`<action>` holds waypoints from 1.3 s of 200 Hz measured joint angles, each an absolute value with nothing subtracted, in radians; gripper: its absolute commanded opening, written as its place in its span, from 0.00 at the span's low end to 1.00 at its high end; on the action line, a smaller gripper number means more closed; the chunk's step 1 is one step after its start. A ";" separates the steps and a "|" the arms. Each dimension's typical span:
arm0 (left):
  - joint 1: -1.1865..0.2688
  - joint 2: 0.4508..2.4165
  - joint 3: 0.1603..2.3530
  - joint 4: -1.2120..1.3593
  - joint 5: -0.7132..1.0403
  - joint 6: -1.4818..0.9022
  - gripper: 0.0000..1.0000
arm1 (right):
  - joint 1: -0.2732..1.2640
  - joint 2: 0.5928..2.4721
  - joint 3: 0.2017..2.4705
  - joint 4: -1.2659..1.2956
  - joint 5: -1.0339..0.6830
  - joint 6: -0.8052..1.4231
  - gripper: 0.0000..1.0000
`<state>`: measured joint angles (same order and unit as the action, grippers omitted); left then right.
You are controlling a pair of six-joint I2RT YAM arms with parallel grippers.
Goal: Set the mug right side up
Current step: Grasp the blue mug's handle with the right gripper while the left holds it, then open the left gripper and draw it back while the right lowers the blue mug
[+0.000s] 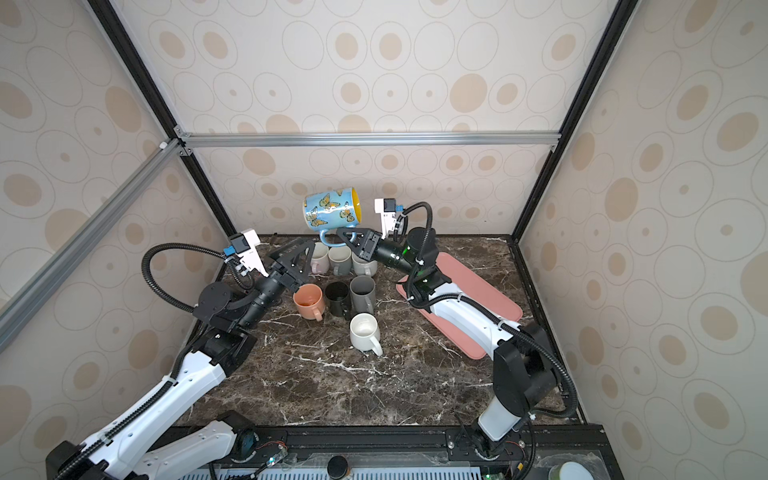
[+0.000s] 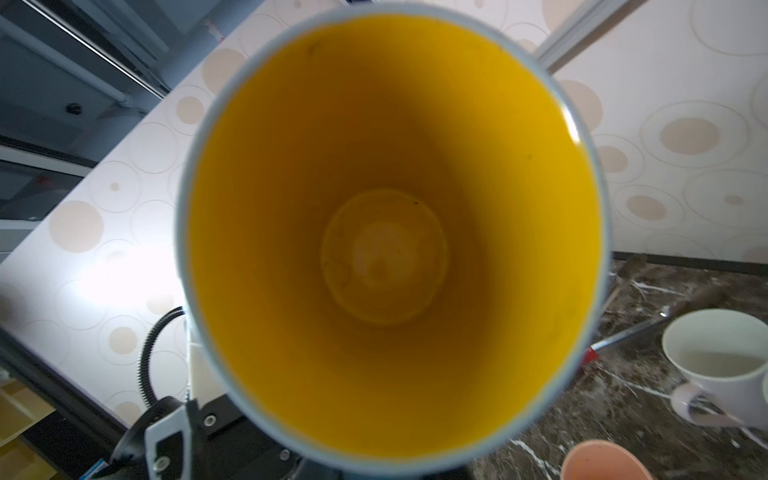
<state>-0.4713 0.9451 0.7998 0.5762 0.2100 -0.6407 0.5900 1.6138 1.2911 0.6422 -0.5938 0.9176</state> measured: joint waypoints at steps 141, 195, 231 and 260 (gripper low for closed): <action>-0.471 0.625 0.755 0.118 -0.261 -0.311 0.60 | 0.931 1.586 1.279 -0.170 -0.240 0.308 0.00; -0.471 0.630 0.754 0.086 -0.296 -0.291 0.60 | 1.071 1.718 1.283 -0.264 -0.087 0.170 0.00; -0.471 0.631 0.753 0.076 -0.303 -0.289 0.60 | 1.098 1.818 1.301 -0.321 0.017 0.151 0.00; -0.471 0.628 0.749 0.065 -0.317 -0.281 0.61 | 1.098 1.847 1.308 -0.350 0.097 0.148 0.00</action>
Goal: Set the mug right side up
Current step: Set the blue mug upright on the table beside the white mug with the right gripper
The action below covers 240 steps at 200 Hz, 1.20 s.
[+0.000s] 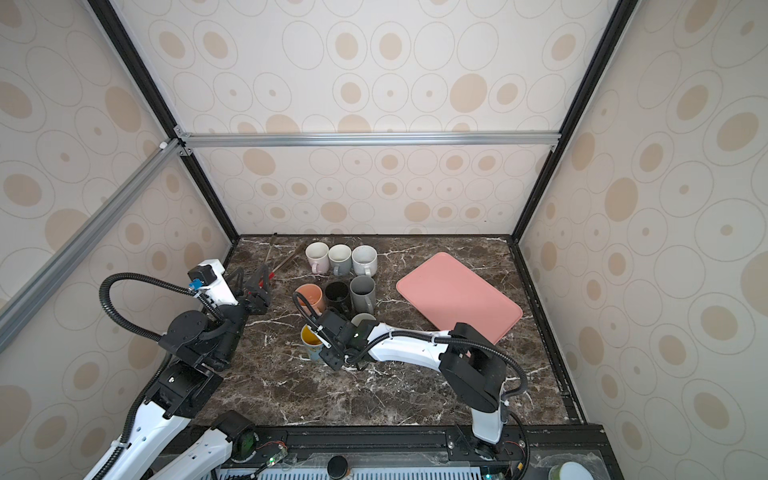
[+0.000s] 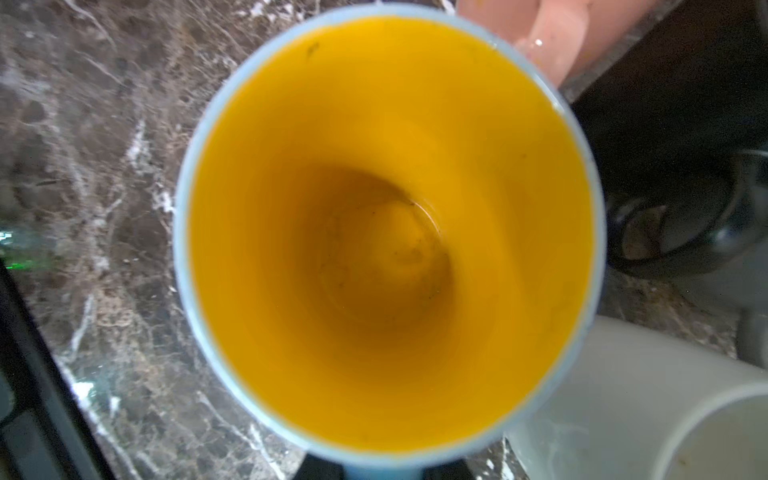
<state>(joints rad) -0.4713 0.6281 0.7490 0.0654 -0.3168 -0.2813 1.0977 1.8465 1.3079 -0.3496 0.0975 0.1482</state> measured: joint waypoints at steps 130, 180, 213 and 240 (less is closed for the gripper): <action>-0.471 0.630 0.733 0.064 -0.352 -0.263 0.66 | 1.098 1.855 1.338 -0.341 0.234 0.140 0.43; -0.471 0.648 0.741 0.059 -0.374 -0.226 0.70 | 1.098 1.778 1.341 -0.334 0.246 0.148 0.48; -0.471 0.655 0.755 0.036 -0.417 -0.168 0.76 | 1.098 1.657 1.327 -0.284 0.299 0.144 0.55; -0.471 0.654 0.758 0.024 -0.471 -0.110 0.80 | 1.088 1.554 1.288 -0.241 0.377 0.118 0.62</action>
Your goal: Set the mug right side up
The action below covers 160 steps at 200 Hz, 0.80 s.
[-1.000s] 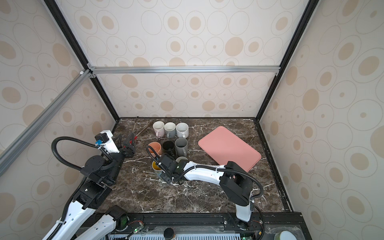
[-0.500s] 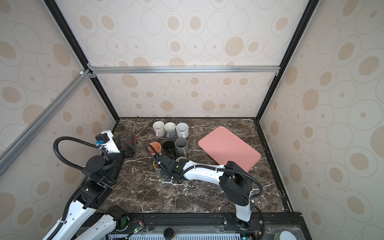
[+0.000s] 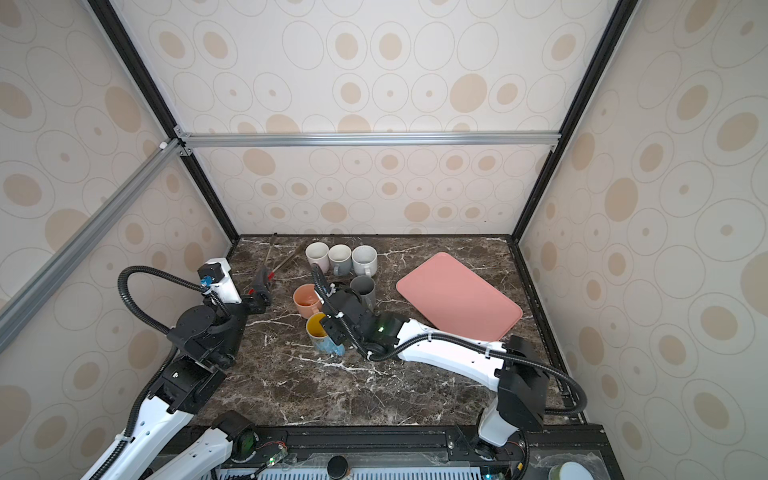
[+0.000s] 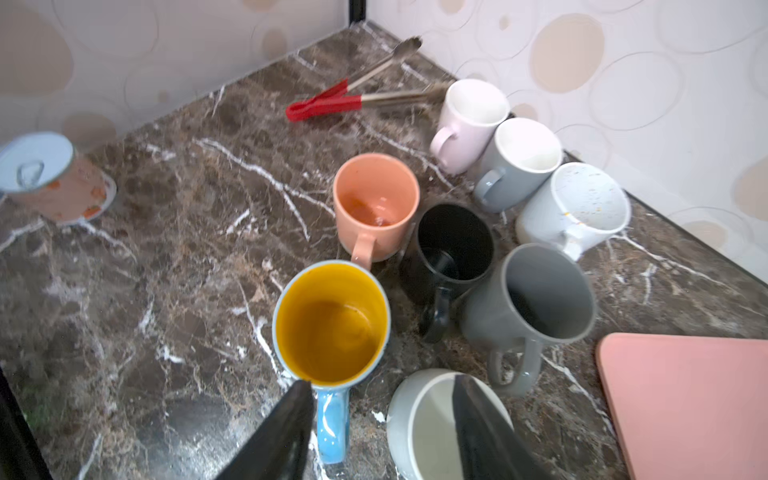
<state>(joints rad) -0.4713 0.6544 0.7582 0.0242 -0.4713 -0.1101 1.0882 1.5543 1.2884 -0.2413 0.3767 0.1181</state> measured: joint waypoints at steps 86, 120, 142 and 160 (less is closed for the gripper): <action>-0.408 0.693 0.656 0.026 -0.580 0.023 0.97 | 0.656 1.346 1.015 -0.196 0.483 0.144 0.85; -0.347 0.749 0.604 0.037 -0.518 0.015 1.00 | 0.518 1.295 0.949 -0.178 0.498 0.141 0.98; -0.274 0.766 0.560 0.045 -0.449 -0.010 1.00 | 0.452 1.299 0.904 -0.160 0.517 0.129 0.99; -0.205 0.778 0.541 0.052 -0.375 -0.042 1.00 | 0.414 1.329 0.887 -0.145 0.577 0.136 0.99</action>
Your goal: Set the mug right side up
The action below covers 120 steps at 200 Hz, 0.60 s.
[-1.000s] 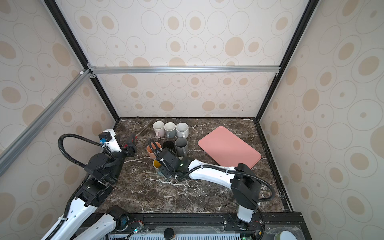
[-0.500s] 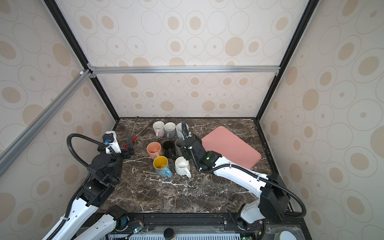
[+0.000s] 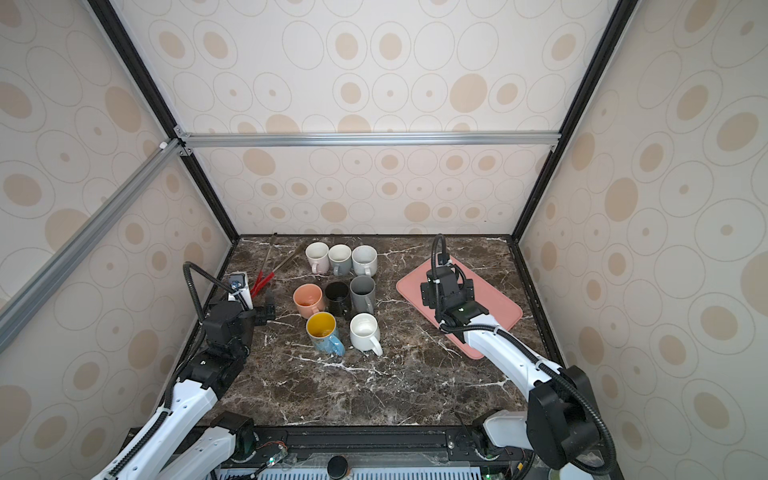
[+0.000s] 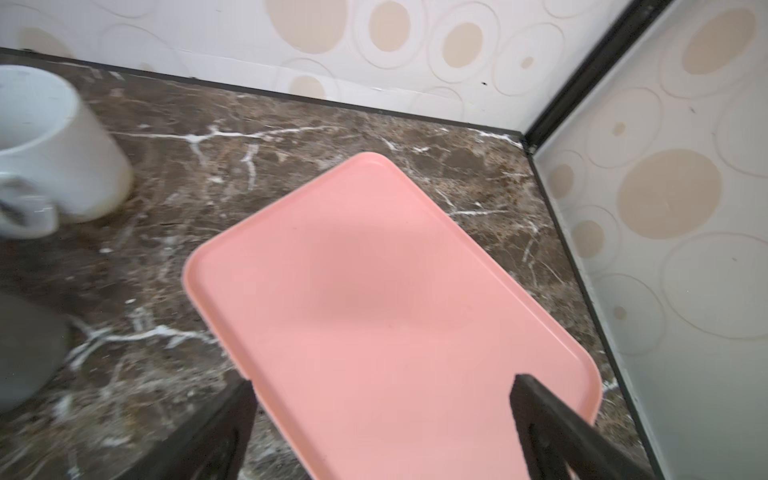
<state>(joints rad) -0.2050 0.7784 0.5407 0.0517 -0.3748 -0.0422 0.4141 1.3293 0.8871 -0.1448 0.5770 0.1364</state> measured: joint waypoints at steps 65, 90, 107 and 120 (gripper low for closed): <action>-0.001 0.870 0.457 0.141 -0.115 -0.178 1.00 | 0.354 1.406 0.736 0.051 0.688 0.035 0.99; 0.043 0.903 0.417 0.180 -0.074 -0.206 1.00 | 0.280 1.346 0.632 0.180 0.599 0.020 0.99; 0.058 0.906 0.385 0.216 -0.068 -0.213 1.00 | 0.235 1.314 0.564 0.278 0.545 0.015 1.00; 0.064 0.910 0.361 0.257 -0.068 -0.213 1.00 | 0.210 1.312 0.527 0.350 0.514 0.013 1.00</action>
<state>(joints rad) 0.0635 0.9104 0.3614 0.2569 -0.0681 -0.2127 0.2104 1.3117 0.5266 0.3496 0.5137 0.0128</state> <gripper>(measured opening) 0.998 0.995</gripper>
